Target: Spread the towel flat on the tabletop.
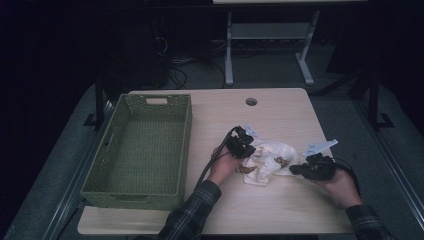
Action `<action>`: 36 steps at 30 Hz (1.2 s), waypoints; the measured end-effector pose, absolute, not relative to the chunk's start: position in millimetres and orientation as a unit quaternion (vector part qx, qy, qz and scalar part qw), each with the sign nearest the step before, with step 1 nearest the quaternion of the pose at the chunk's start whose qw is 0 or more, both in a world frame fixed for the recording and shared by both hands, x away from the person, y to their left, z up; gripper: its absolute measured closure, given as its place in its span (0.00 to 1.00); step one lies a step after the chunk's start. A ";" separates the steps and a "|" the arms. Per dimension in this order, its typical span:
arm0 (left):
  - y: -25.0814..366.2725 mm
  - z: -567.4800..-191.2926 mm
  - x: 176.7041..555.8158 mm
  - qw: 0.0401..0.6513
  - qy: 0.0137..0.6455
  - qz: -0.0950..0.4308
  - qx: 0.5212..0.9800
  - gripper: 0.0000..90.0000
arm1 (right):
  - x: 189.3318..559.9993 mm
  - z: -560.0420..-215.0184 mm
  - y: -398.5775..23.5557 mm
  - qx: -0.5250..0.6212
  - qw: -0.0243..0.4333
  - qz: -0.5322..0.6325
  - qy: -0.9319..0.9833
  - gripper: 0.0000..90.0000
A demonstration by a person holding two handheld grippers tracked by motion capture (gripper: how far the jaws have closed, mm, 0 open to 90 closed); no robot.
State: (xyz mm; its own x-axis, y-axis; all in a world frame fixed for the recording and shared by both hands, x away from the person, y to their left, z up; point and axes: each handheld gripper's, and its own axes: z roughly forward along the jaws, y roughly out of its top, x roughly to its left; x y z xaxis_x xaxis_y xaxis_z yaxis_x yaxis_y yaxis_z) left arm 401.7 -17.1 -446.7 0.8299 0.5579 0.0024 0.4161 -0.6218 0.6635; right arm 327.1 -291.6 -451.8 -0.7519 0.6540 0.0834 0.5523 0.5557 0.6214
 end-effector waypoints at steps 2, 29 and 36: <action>-10.4 -443.6 403.4 0.341 0.281 0.112 0.890 0.95 | 330.1 -449.8 -297.7 0.351 0.086 0.324 0.874 0.95; 25.1 -428.7 406.9 0.362 0.369 0.134 0.846 0.68 | 368.5 -439.0 -336.9 0.412 0.136 0.362 0.825 0.81; 28.0 -425.5 381.7 0.368 0.348 0.118 0.854 0.64 | 355.9 -431.1 -305.8 0.368 0.108 0.383 0.841 0.80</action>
State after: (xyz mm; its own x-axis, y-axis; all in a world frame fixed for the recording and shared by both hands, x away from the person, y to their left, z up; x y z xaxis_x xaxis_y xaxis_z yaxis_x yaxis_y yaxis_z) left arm 381.7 28.0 -425.5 0.7305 0.6808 -0.0538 0.5071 -0.4880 0.7104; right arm 355.9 -305.8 -431.1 -0.7060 0.7012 0.0997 0.5358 0.4366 0.7227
